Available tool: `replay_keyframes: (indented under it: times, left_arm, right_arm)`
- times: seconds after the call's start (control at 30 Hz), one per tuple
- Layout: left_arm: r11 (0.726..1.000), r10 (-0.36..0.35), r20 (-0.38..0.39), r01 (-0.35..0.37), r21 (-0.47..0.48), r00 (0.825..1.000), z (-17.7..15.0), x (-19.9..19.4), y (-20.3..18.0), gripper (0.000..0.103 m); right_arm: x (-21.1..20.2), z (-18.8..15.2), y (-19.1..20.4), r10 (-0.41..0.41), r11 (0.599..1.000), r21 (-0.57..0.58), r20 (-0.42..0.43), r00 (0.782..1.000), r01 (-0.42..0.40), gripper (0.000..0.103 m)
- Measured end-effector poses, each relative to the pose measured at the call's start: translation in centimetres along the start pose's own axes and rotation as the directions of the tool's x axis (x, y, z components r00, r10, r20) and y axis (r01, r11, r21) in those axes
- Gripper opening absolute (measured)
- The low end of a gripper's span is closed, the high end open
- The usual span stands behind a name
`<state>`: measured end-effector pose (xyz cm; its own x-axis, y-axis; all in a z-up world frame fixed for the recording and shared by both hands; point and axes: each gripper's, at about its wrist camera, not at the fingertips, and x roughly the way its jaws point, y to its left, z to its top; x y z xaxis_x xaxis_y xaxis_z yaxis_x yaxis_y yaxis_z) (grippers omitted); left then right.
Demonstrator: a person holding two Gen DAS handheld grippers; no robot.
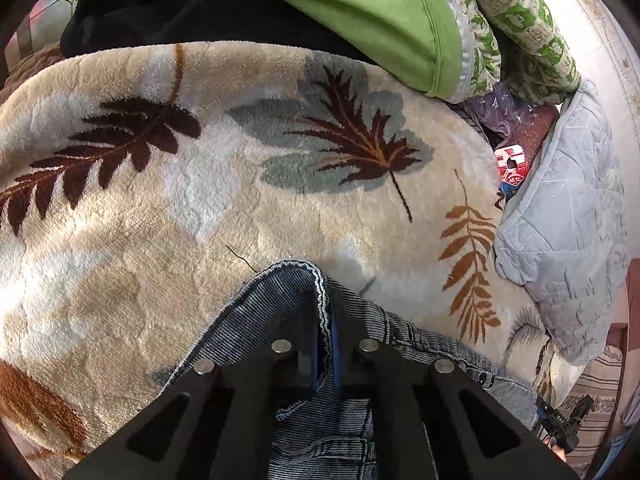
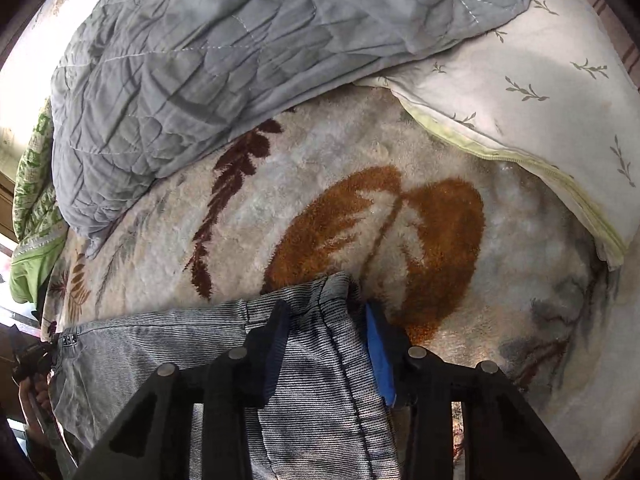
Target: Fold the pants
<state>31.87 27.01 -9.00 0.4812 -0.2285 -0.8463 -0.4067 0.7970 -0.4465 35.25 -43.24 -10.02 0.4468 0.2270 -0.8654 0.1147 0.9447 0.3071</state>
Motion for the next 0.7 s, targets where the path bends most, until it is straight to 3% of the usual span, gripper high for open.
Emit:
replay_keyframes:
  times: [0.1, 0.13, 0.17, 0.33, 0.47, 0.7]
  left_arm:
    - [1.0, 0.004, -0.001, -0.004, -0.007, 1.0, 0.1, -0.1, 0.0, 0.003]
    - [1.0, 0.016, 0.008, -0.016, 0.012, 1.0, 0.1, -0.2, -0.3, 0.003]
    - [0.999, 0.034, 0.026, -0.035, 0.041, 0.999, -0.1, -0.4, -0.7, 0.002]
    - [0.996, 0.036, 0.128, -0.046, 0.08, 0.991, -0.6, -3.7, -1.8, 0.002]
    - [0.993, -0.019, 0.209, -0.005, 0.115, 0.978, -2.0, -8.9, -2.7, 0.002]
    - [0.979, -0.148, 0.319, 0.093, 0.182, 0.936, -9.1, -20.4, -1.0, 0.002]
  right_arm:
    - [-0.1, 0.2, 0.1, -0.013, 1.0, -0.01, 0.002, 1.0, 0.013, 0.033]
    - [-0.4, 0.2, 0.1, -0.008, 1.0, -0.011, 0.016, 1.0, 0.008, 0.016]
    - [-0.6, 0.2, 0.0, 0.019, 1.0, -0.006, 0.018, 1.0, -0.019, 0.014]
    - [-3.4, -0.3, 1.2, 0.004, 0.999, -0.038, 0.109, 0.994, 0.0, 0.013]
    - [-7.9, -0.9, 1.9, 0.032, 0.998, -0.05, 0.186, 0.982, -0.023, 0.013]
    - [-17.8, -5.8, 1.9, 0.115, 0.993, -0.048, 0.318, 0.941, -0.105, 0.013]
